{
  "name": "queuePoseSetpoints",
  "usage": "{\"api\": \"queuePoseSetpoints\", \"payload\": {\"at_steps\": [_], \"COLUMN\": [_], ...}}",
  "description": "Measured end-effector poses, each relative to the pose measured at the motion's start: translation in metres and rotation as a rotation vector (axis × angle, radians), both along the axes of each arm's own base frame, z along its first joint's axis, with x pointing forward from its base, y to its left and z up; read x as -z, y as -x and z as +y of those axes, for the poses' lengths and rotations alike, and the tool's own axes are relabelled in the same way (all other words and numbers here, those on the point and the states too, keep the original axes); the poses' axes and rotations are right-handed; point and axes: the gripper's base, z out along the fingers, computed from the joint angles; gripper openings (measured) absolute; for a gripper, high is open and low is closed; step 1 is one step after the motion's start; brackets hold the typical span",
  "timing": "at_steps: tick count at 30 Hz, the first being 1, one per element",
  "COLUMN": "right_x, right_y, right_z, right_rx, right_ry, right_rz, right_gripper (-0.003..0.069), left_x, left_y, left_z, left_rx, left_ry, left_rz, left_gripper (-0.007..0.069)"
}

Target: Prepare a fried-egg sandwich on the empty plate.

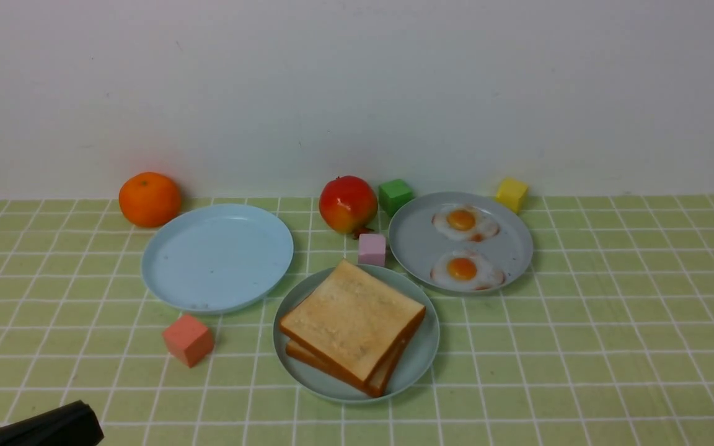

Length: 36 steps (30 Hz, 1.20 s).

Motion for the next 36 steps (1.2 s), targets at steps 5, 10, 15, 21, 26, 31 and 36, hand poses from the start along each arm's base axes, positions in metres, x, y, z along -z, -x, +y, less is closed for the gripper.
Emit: {"api": "queuePoseSetpoints", "payload": {"at_steps": [5,10,15,21,26,31,36], "right_x": [0.0,0.0,0.0,0.0,0.0,0.0,0.0], "right_y": [0.0,0.0,0.0,0.0,0.0,0.0,0.0], "right_z": [0.0,0.0,0.0,0.0,0.0,0.0,0.0], "right_rx": [-0.001,-0.001,-0.001,-0.001,-0.001,-0.001,-0.001], "right_ry": [-0.007,-0.007,-0.007,-0.009,-0.01,-0.01,-0.01], "right_rz": [0.001,0.001,0.001,0.002,0.003,0.004,0.004], "right_gripper": [-0.001,-0.0008,-0.0008,-0.0006,-0.0003,-0.0003,-0.0002], "left_x": [0.0,0.0,0.0,0.0,-0.002,0.015,0.056], "left_y": [0.0,0.0,0.0,0.0,0.001,0.002,-0.001], "left_z": [0.0,0.0,0.0,0.0,0.004,0.02,0.033], "left_rx": [0.0,0.0,0.0,0.0,-0.04,-0.254,-0.492], "left_ry": [0.0,0.0,0.0,-0.002,-0.032,-0.011,0.0], "left_rz": [0.0,0.0,0.0,-0.001,-0.065,-0.094,-0.025], "left_gripper": [0.0,0.0005,0.0011,0.0018,0.0011,-0.0013,-0.0013]}}
